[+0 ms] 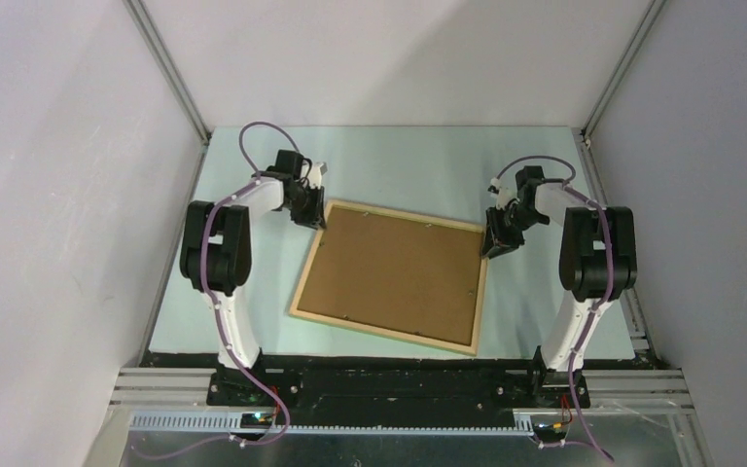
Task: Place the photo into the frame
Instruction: Adjust the photo frame at the center of the board.
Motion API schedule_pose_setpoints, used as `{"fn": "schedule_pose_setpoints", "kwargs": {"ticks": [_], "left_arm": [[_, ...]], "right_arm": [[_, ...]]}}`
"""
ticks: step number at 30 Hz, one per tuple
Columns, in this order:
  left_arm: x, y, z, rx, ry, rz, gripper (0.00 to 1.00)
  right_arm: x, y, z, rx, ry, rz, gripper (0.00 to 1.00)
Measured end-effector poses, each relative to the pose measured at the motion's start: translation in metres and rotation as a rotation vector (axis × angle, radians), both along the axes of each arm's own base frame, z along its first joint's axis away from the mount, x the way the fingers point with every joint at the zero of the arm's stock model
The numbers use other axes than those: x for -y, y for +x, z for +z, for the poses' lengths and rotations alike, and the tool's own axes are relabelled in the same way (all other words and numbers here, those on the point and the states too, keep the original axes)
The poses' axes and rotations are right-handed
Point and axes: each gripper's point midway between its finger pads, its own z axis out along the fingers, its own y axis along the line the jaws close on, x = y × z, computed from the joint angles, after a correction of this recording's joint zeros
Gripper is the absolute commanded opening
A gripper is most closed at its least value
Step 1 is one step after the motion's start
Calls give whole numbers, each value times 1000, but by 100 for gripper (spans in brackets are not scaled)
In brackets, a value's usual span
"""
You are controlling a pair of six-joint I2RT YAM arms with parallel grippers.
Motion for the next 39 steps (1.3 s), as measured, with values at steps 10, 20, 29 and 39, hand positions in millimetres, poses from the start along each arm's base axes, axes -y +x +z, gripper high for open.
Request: {"fn": "schedule_pose_setpoints", "kwargs": {"ticks": [10,20,29,39], "left_arm": [[-2,-23,-1,-18,-41,-7,0],[4,-43,-1,-48,-95,-29,0],[13,-49,-1,-59,-146,-42,0],[17,-52,-1,-49,-172,-18,0]], "right_arm": [[7,67,3,66,-17,38,11],[7,94,5,134,-19,80,62],[5,82,9,158,-15,83,80],[19,24,12,127,-93,61,84]]}}
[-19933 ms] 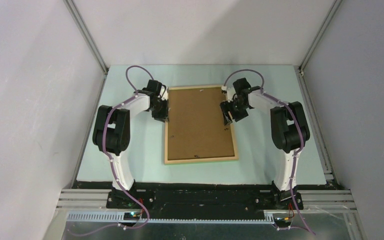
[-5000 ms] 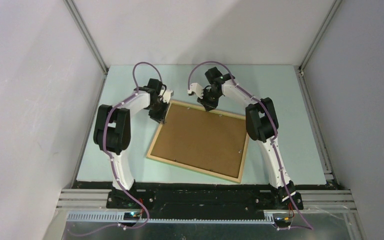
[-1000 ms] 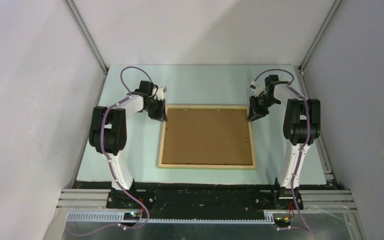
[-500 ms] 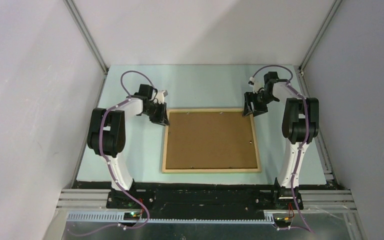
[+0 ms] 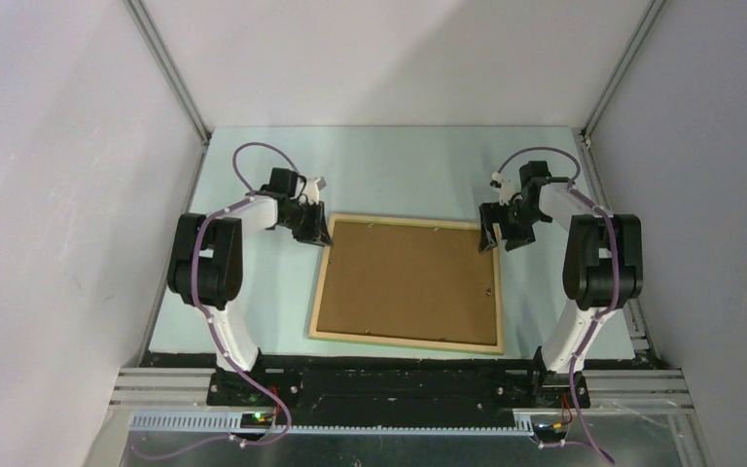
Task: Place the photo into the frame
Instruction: Adjust the photo frame at the center of the board.
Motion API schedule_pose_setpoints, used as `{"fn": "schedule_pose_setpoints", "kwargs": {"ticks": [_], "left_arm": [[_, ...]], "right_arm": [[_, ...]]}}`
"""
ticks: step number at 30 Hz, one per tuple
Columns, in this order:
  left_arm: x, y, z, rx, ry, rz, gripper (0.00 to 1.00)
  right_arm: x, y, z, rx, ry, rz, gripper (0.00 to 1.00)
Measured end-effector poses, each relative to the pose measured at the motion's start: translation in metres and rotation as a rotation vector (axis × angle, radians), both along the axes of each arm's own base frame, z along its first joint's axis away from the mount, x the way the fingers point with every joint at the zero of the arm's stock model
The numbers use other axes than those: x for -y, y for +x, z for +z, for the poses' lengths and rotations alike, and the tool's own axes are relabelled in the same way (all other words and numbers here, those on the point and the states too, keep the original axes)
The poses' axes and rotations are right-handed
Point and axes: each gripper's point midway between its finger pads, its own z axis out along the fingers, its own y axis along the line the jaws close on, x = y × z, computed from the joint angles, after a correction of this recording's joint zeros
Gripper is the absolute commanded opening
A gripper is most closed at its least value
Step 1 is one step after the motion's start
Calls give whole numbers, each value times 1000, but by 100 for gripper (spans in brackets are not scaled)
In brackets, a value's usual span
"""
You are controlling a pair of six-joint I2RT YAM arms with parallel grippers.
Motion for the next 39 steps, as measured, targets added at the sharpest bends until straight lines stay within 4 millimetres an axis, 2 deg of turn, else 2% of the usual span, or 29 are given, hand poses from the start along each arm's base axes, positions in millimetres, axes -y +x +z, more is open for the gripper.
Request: {"fn": "schedule_pose_setpoints", "kwargs": {"ticks": [5,11,18,24,27,30,34,36,38,39], "left_arm": [[0,0,0,0,-3,15,0],[0,0,0,0,-6,24,0],[0,0,0,4,-7,31,2],[0,0,0,6,-8,32,7],[-1,0,0,7,-12,33,14],[-3,-2,1,4,-14,37,22],[-7,-4,0,-5,-17,46,31],[-9,-6,0,-13,-20,46,35],[-10,-9,-1,-24,-25,42,41],[-10,-11,-1,-29,-27,39,46]], "right_arm": [[6,-24,5,-1,-32,-13,81],[8,-31,4,-5,-44,-15,68],[8,-33,-15,-52,-44,-12,40],[5,-32,-17,-58,-28,-13,26],[6,-31,-16,-70,-27,-18,20],[5,-26,-16,-85,-22,-21,17],[3,-5,-15,-80,-7,-15,12],[0,10,-15,-63,-2,-6,14],[-2,27,-13,-39,2,7,21],[-3,35,-13,-26,3,15,28]]}}
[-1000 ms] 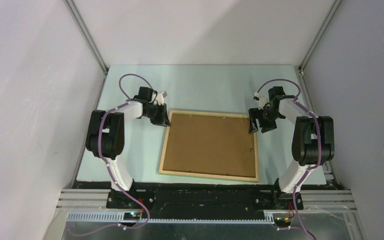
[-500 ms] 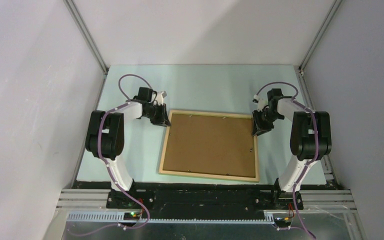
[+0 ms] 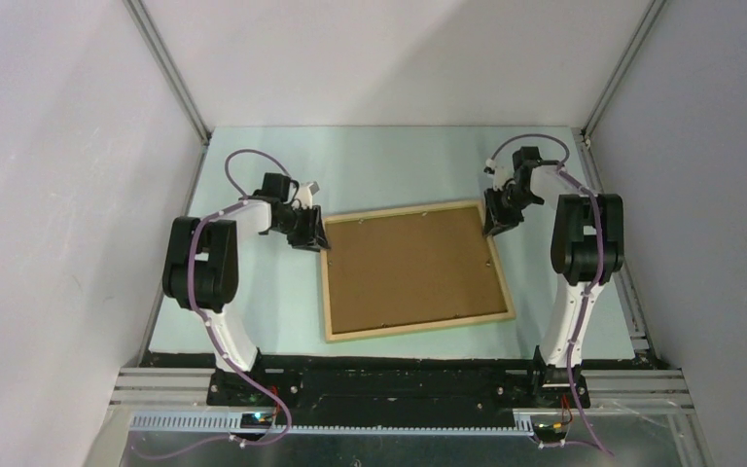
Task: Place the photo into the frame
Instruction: Adjust the photo frame at the center of the board, then install the photo frame at the center of the board.
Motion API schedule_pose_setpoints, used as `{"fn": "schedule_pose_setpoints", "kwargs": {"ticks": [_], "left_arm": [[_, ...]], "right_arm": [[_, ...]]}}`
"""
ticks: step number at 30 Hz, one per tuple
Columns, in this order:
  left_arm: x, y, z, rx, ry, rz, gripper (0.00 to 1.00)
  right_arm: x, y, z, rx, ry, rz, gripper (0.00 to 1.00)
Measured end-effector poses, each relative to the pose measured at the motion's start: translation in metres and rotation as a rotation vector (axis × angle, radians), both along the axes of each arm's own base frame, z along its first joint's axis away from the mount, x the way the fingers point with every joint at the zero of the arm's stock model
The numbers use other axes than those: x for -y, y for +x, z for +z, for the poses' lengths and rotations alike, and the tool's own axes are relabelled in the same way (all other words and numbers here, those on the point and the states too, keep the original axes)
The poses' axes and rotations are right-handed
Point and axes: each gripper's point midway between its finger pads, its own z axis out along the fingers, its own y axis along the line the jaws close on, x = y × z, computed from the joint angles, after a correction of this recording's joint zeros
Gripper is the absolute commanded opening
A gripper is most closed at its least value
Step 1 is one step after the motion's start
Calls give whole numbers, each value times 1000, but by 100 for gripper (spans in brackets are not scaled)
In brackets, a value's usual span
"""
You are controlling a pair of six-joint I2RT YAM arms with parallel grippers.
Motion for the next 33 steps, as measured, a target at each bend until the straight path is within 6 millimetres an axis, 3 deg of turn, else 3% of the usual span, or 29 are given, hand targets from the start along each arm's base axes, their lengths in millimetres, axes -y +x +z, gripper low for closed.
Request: {"fn": "schedule_pose_setpoints", "kwargs": {"ticks": [3,4,6,10,14,21,28,33], "left_arm": [[2,-3,2,-7,-22,-11,60],[3,-3,3,-4,-26,-18,64],[6,-4,6,-6,-46,-26,70],[10,-6,9,-8,-69,-37,78],[12,-7,11,-7,-81,-42,81],[12,-7,12,-7,-82,-42,81],[12,-7,12,-6,-81,-42,81],[12,-7,12,-7,-81,-42,81]], "right_arm": [[-4,22,2,39,3,16,45],[-5,26,4,49,7,18,56],[-9,31,9,66,21,28,68],[-12,37,16,98,27,48,79],[-10,27,21,107,24,50,81],[-2,-12,29,107,-11,43,80],[3,-51,9,50,-62,45,74],[3,-55,2,46,-90,49,69]]}}
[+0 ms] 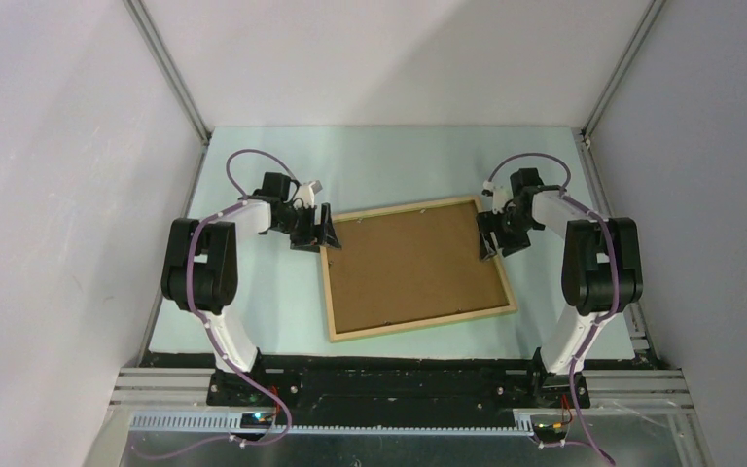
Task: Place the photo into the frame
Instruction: Install the photo frame at the center of the board.
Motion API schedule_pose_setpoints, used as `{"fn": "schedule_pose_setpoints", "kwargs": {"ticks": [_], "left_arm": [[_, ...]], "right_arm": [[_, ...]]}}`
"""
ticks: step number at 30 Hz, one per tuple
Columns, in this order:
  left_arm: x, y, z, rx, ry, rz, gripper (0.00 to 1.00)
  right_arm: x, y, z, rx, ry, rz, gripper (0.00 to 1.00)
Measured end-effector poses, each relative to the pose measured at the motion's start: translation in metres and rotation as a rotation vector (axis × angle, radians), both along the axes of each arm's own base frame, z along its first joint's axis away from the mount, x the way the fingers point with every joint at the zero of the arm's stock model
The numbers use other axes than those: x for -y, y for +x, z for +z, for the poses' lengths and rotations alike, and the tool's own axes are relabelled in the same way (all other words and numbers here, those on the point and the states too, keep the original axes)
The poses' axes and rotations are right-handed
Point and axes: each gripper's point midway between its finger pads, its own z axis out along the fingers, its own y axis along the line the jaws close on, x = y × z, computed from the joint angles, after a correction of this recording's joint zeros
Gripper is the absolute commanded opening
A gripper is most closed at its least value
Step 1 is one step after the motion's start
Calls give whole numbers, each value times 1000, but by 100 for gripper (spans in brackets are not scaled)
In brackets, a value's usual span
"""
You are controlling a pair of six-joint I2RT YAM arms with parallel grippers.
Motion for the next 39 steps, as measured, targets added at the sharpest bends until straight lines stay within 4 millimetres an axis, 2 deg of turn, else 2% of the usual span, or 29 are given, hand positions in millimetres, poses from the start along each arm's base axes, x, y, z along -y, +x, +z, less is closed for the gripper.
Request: {"fn": "schedule_pose_setpoints", "kwargs": {"ticks": [13,39], "left_arm": [[0,0,0,0,0,0,81],[-1,0,0,-1,0,2,81]], "right_arm": [[-2,10,-1,43,-36,6,50],[2,9,-1,66,-43,107,34]]}}
